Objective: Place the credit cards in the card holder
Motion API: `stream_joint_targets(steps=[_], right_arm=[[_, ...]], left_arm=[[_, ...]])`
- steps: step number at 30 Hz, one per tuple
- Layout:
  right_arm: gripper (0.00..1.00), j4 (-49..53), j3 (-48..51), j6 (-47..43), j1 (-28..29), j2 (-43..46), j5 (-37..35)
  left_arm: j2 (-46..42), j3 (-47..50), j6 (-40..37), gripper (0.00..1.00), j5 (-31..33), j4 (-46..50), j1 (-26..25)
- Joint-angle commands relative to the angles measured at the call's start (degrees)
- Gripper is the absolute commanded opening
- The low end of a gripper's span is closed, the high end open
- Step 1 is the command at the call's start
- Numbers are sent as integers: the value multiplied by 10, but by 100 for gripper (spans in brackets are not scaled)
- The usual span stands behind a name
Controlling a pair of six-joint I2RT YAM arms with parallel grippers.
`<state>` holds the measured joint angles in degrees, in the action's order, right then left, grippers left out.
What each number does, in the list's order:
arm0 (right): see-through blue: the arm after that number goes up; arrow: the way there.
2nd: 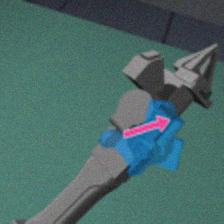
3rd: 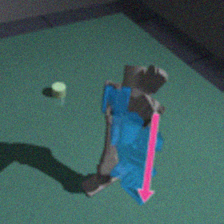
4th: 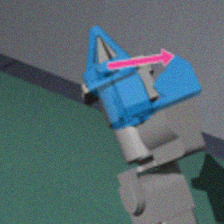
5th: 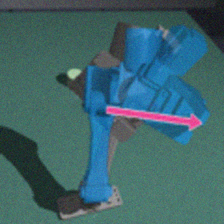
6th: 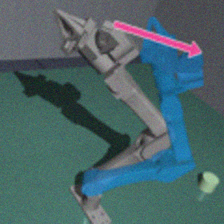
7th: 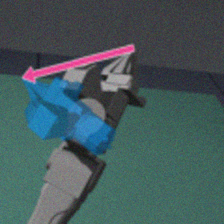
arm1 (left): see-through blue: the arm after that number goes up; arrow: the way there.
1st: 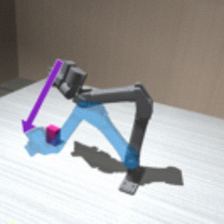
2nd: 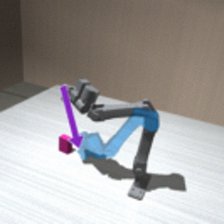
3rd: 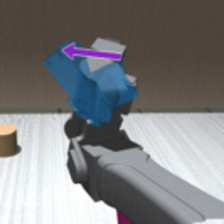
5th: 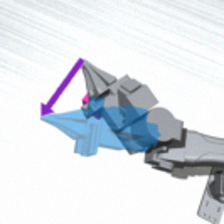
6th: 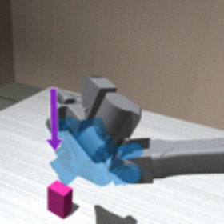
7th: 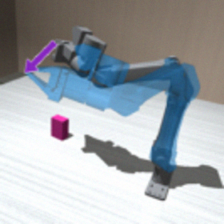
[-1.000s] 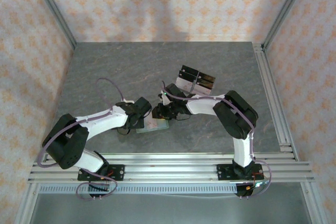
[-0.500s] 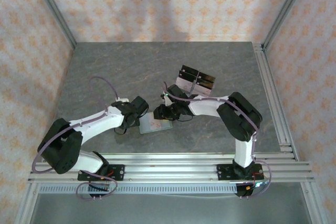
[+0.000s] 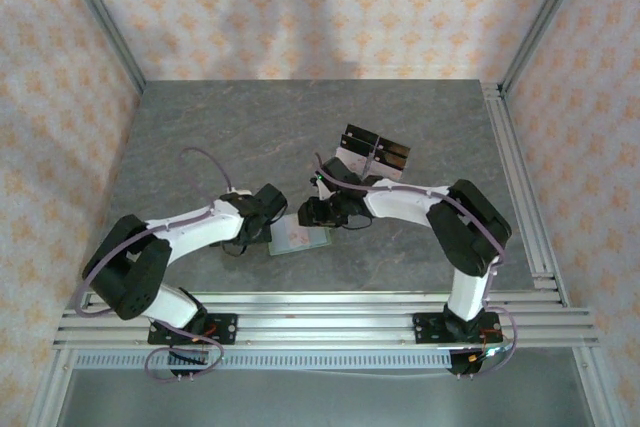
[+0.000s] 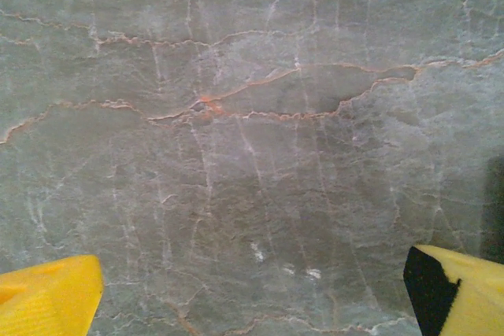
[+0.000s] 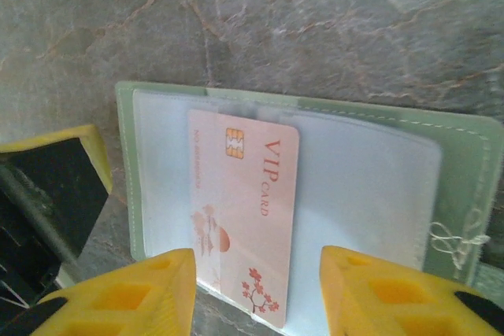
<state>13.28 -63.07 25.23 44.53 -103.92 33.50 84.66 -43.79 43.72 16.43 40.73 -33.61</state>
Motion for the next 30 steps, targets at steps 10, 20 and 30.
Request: stream_joint_targets(steps=[10, 20, 30], right_arm=[[19, 113, -57, -55, 5, -24, -86], [18, 98, -71, -49, 9, -49, -64], [18, 91, -80, -43, 25, -66, -56]], left_arm=[[26, -13, -12, 100, -2, -21, 2], [30, -12, -14, 100, -4, -26, 1], [31, -11, -14, 100, -5, -30, 2]])
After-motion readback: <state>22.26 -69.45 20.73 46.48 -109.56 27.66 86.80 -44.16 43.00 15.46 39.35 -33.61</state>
